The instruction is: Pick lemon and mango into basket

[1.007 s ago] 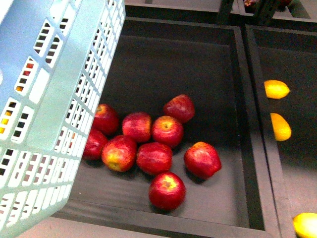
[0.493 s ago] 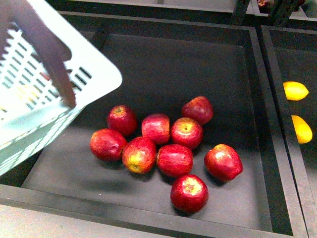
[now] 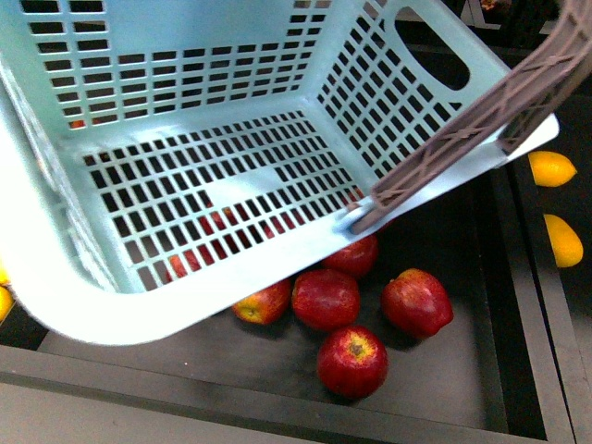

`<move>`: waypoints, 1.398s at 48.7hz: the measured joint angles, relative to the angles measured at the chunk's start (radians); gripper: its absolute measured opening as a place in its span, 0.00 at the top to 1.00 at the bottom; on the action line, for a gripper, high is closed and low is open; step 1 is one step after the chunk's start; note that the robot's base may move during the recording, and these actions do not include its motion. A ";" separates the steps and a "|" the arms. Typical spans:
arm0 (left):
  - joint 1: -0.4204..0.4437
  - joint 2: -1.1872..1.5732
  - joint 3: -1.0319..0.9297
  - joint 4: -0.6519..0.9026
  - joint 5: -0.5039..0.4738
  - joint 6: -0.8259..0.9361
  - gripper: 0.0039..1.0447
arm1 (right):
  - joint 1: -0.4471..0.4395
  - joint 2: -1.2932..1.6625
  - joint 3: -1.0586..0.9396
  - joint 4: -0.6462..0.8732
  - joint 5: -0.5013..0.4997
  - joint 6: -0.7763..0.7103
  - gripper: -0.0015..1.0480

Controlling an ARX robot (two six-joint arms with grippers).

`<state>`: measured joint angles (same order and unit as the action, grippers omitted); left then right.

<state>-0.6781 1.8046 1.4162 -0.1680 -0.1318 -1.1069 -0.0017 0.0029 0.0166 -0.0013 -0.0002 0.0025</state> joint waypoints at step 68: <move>-0.138 0.068 0.133 0.017 0.132 0.005 0.96 | -0.200 0.356 0.180 -0.398 0.184 0.528 0.08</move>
<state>-0.8165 1.8721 1.5490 -0.1509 0.0006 -1.1023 -0.2012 0.3584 0.1963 -0.3992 0.1837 0.5301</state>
